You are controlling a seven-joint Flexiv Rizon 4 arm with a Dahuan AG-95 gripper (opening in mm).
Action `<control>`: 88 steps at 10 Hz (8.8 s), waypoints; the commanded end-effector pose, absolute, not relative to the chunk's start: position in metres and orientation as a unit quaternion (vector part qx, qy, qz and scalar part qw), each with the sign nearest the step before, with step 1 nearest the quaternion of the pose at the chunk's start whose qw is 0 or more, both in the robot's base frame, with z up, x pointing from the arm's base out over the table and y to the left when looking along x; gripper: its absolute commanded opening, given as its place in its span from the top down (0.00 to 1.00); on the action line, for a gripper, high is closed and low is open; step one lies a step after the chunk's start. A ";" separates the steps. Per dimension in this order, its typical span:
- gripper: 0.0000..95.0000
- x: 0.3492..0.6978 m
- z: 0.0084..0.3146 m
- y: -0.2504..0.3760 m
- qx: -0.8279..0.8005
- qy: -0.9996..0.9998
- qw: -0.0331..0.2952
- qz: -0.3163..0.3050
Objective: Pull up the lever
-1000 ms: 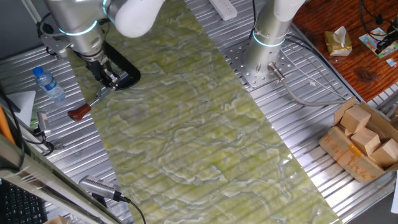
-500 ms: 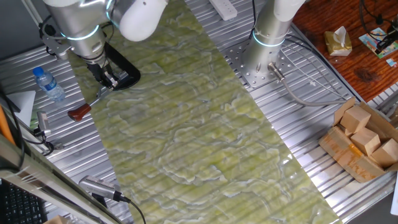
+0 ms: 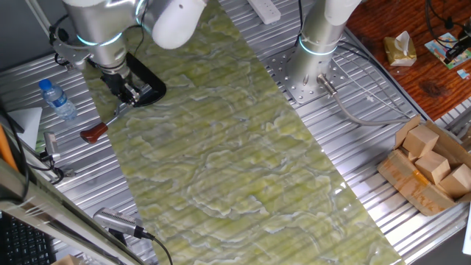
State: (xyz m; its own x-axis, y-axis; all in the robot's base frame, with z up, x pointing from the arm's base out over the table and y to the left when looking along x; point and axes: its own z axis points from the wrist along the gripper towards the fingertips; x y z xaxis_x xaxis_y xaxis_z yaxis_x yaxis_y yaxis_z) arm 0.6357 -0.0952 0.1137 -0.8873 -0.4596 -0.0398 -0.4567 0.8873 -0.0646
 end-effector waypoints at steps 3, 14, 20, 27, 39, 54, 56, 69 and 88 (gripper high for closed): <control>0.60 0.664 0.108 -0.095 -0.259 0.965 0.050 -0.006; 0.60 0.688 0.075 -0.075 -0.283 0.956 0.073 -0.014; 1.00 0.700 0.064 -0.071 -0.306 0.948 0.080 -0.043; 1.00 0.700 0.076 -0.074 -0.289 0.955 0.060 -0.021; 1.00 0.696 0.085 -0.060 -0.225 0.974 0.013 -0.024; 1.00 0.682 0.122 -0.067 -0.257 0.966 0.025 -0.018; 1.00 0.675 0.127 -0.073 -0.251 0.968 0.030 -0.001; 1.00 0.651 0.140 -0.090 -0.272 0.960 0.068 -0.011; 1.00 0.626 0.181 -0.095 -0.272 0.957 0.104 -0.006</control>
